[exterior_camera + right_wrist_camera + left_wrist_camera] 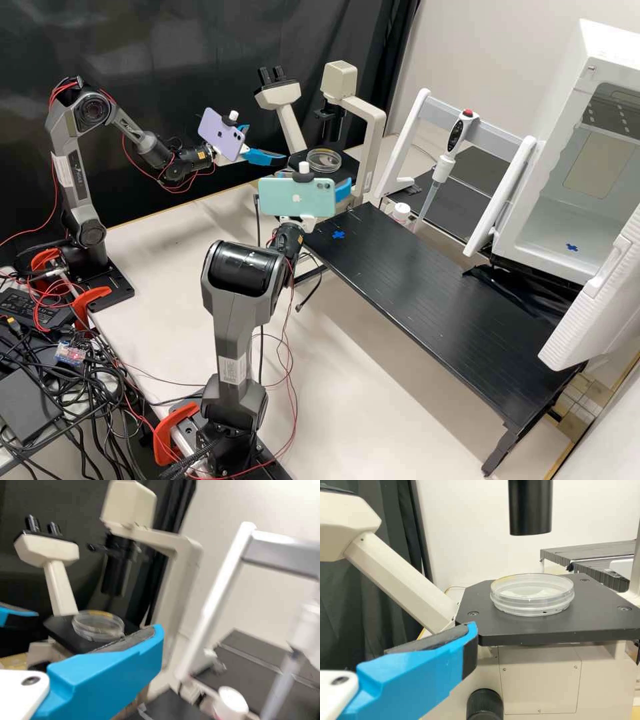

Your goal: Move the petri dish to the bench

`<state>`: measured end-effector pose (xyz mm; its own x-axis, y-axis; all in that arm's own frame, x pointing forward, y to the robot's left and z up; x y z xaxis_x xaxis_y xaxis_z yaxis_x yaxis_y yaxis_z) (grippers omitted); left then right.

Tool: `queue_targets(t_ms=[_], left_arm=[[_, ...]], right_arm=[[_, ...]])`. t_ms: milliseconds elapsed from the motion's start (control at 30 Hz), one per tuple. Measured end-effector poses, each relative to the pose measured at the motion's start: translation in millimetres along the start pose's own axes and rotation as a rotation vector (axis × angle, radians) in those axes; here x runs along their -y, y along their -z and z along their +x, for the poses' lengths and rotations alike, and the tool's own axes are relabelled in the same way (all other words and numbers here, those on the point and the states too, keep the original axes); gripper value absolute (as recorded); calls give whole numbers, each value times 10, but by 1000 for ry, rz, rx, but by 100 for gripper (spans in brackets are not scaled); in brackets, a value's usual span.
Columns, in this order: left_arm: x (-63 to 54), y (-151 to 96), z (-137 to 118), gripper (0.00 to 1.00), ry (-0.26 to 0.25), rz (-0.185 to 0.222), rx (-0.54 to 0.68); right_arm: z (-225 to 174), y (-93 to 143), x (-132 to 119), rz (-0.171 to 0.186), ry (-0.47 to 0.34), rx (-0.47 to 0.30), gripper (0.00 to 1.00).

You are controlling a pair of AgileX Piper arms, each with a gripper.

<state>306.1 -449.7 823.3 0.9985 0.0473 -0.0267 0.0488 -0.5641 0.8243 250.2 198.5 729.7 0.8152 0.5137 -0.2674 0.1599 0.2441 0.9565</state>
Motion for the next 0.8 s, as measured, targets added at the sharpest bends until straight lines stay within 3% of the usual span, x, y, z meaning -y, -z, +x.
queue_targets(t_ms=[133,500,800], left_arm=[[0,0,0,100,0,0,0],[0,0,0,100,0,0,0],[0,0,0,100,0,0,0]], right_arm=[[217,133,26,-36,-3,-39,100],[936,224,111,-30,113,-3,100],[1523,113,102,-6,177,51,100]])
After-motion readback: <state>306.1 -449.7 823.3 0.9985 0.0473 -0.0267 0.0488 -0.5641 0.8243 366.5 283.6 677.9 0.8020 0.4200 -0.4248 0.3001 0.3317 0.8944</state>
